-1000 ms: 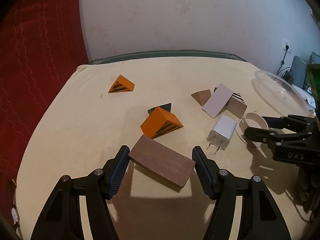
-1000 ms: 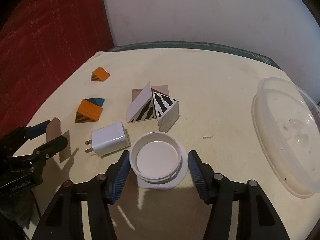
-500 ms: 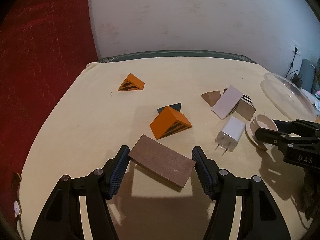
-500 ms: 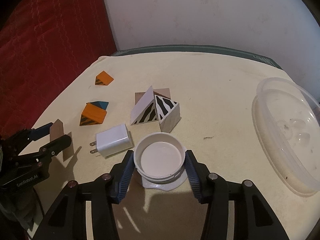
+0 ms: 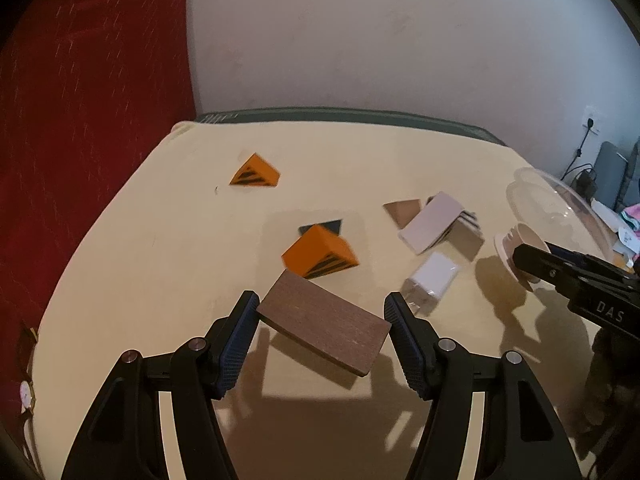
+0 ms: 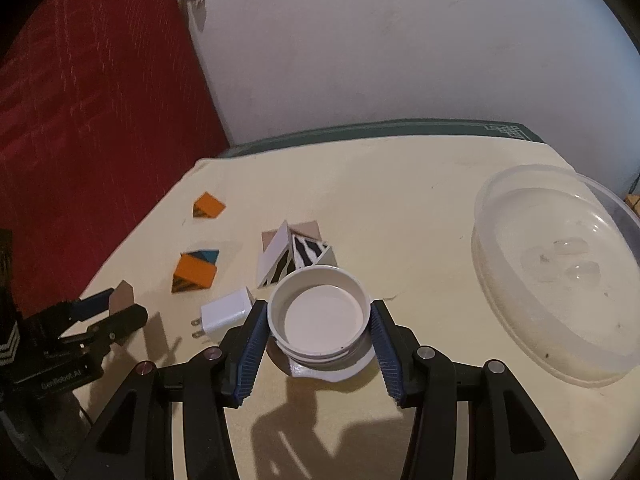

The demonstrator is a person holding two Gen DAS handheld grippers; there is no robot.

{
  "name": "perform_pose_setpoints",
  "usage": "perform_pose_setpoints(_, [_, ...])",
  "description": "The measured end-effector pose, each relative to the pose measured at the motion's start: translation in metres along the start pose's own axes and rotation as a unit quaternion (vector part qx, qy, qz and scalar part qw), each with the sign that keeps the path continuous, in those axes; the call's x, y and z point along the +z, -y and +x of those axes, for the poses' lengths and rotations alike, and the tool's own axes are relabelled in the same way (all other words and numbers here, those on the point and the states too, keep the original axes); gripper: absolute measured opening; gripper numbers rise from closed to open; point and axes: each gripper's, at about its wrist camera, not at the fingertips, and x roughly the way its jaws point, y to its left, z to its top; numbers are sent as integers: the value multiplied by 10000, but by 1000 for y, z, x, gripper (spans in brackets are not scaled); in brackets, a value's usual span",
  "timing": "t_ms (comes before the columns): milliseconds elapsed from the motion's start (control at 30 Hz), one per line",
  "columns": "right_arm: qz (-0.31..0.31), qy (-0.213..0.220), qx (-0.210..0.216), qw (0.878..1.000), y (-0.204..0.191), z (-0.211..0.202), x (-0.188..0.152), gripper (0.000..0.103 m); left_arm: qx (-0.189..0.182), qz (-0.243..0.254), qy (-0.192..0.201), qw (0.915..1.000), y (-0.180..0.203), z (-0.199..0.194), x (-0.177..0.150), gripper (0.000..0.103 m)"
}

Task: Organize rigid objects
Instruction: 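Grasp the white round ring with the right gripper while the left holds the brown block, then carry the brown block and white ring over the clear bowl with both grippers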

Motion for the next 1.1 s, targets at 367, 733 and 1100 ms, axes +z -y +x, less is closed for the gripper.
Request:
perform_pose_setpoints(367, [536,590,-234,9965,25,-23,11,53,-264,218,106,9994,36,-10,9,65])
perform_pose_setpoints(733, [1078,939,-1162,9829,86,-49,21,53,-598,475,164,9969,74,-14,19,65])
perform_pose_setpoints(1100, [1349,939,-1955,9668,146,-61,27,53,-952,721,214,9926,114,-12,33,65])
